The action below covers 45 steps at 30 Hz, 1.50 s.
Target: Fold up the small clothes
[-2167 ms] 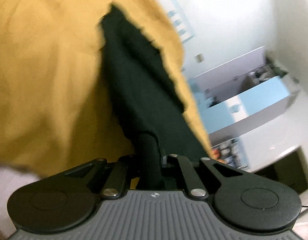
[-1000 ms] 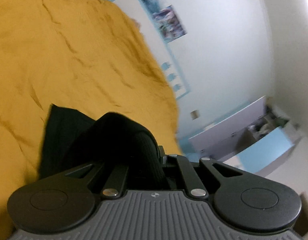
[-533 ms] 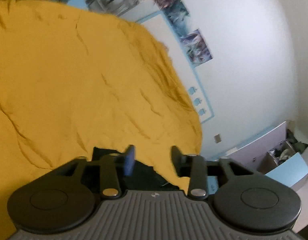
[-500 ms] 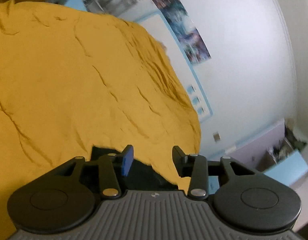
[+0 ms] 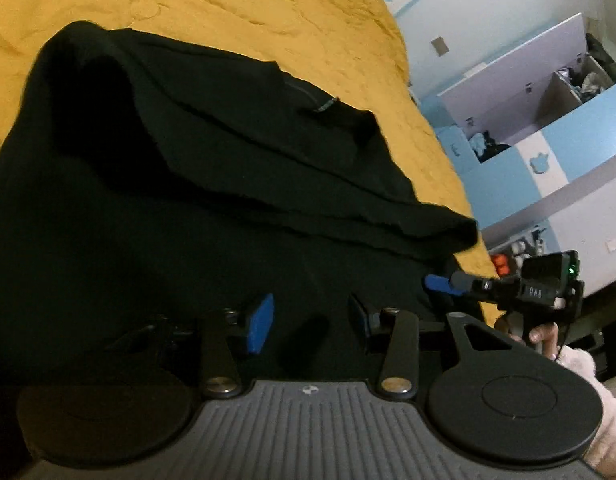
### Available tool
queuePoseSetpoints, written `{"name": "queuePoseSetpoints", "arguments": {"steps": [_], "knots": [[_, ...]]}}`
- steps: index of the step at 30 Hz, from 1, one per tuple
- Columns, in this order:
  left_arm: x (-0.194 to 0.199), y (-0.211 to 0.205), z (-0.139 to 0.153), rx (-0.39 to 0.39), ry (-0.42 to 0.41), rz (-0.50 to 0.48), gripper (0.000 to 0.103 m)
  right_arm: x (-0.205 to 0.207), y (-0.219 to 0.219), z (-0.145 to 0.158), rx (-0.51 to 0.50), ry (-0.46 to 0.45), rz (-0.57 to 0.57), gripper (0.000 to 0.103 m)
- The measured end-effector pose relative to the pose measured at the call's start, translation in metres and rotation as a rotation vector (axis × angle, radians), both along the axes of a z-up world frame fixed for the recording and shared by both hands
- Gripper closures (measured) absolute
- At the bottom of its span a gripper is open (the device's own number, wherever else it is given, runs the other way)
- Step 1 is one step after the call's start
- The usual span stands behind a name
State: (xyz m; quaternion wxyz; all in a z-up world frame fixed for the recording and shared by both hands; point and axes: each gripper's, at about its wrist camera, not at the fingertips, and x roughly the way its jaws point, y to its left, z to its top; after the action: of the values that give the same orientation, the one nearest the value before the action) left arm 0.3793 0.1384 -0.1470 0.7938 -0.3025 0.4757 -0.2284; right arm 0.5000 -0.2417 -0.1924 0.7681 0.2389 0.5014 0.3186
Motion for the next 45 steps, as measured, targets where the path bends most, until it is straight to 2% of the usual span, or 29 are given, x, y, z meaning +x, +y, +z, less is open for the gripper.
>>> {"name": "queuePoseSetpoints", "arguments": {"steps": [3, 5, 7, 8, 9, 10, 11, 12, 14, 17, 20, 22, 24, 26, 30, 34, 37, 41, 42, 45], "knots": [[0.017, 0.006, -0.007, -0.01, -0.01, 0.053, 0.053, 0.012, 0.003, -0.013, -0.024, -0.013, -0.043, 0.046], [0.036, 0.015, -0.003, -0.02, -0.034, 0.122, 0.055, 0.022, -0.002, -0.017, -0.033, -0.039, -0.113, 0.046], [0.048, 0.033, -0.003, -0.142, -0.073, 0.223, 0.061, 0.036, -0.005, -0.012, 0.001, -0.076, -0.19, 0.05], [0.048, 0.041, -0.003, -0.19, -0.11, 0.276, 0.064, 0.036, -0.01, -0.007, 0.026, -0.113, -0.227, 0.055], [0.045, 0.047, 0.001, -0.226, -0.154, 0.322, 0.064, 0.039, -0.012, 0.002, 0.049, -0.168, -0.277, 0.055], [0.042, 0.052, 0.006, -0.248, -0.208, 0.363, 0.064, 0.038, -0.016, 0.011, 0.055, -0.234, -0.336, 0.05], [0.038, 0.056, 0.012, -0.254, -0.254, 0.396, 0.062, 0.036, -0.019, 0.015, 0.052, -0.267, -0.368, 0.041], [0.035, 0.061, 0.015, -0.26, -0.267, 0.421, 0.057, 0.036, -0.024, 0.018, 0.055, -0.269, -0.391, 0.038], [0.03, 0.069, 0.016, -0.288, -0.235, 0.437, 0.057, 0.037, -0.033, 0.018, 0.087, -0.222, -0.399, 0.038], [0.006, 0.075, 0.021, -0.276, -0.198, 0.392, 0.057, 0.016, -0.045, 0.02, 0.12, -0.186, -0.389, 0.038], [-0.038, 0.076, 0.033, -0.212, -0.21, 0.336, 0.057, -0.03, -0.068, 0.027, 0.135, -0.158, -0.369, 0.038], [-0.07, 0.068, 0.042, -0.183, -0.2, 0.336, 0.056, -0.078, -0.09, 0.028, 0.131, -0.127, -0.378, 0.037], [-0.109, 0.074, 0.045, -0.197, -0.149, 0.375, 0.05, -0.122, -0.106, 0.03, 0.126, -0.092, -0.392, 0.036], [-0.148, 0.075, 0.042, -0.205, -0.098, 0.423, 0.05, -0.162, -0.12, 0.027, 0.154, -0.052, -0.412, 0.033], [-0.187, 0.068, 0.02, -0.233, 0.012, 0.533, 0.047, -0.219, -0.132, 0.008, 0.235, 0.079, -0.472, 0.029], [-0.187, 0.064, -0.008, -0.259, 0.067, 0.623, 0.044, -0.237, -0.124, -0.012, 0.246, 0.17, -0.534, 0.028], [-0.18, 0.06, -0.015, -0.217, 0.073, 0.644, 0.04, -0.239, -0.124, -0.025, 0.254, 0.202, -0.606, 0.03], [-0.173, 0.057, -0.02, -0.227, 0.105, 0.693, 0.032, -0.231, -0.128, -0.034, 0.311, 0.256, -0.686, 0.029], [-0.169, 0.057, -0.021, -0.232, 0.101, 0.692, 0.026, -0.224, -0.127, -0.031, 0.326, 0.257, -0.692, 0.028], [-0.156, 0.055, -0.025, -0.247, 0.097, 0.716, 0.023, -0.21, -0.122, -0.031, 0.326, 0.242, -0.72, 0.028]]}}
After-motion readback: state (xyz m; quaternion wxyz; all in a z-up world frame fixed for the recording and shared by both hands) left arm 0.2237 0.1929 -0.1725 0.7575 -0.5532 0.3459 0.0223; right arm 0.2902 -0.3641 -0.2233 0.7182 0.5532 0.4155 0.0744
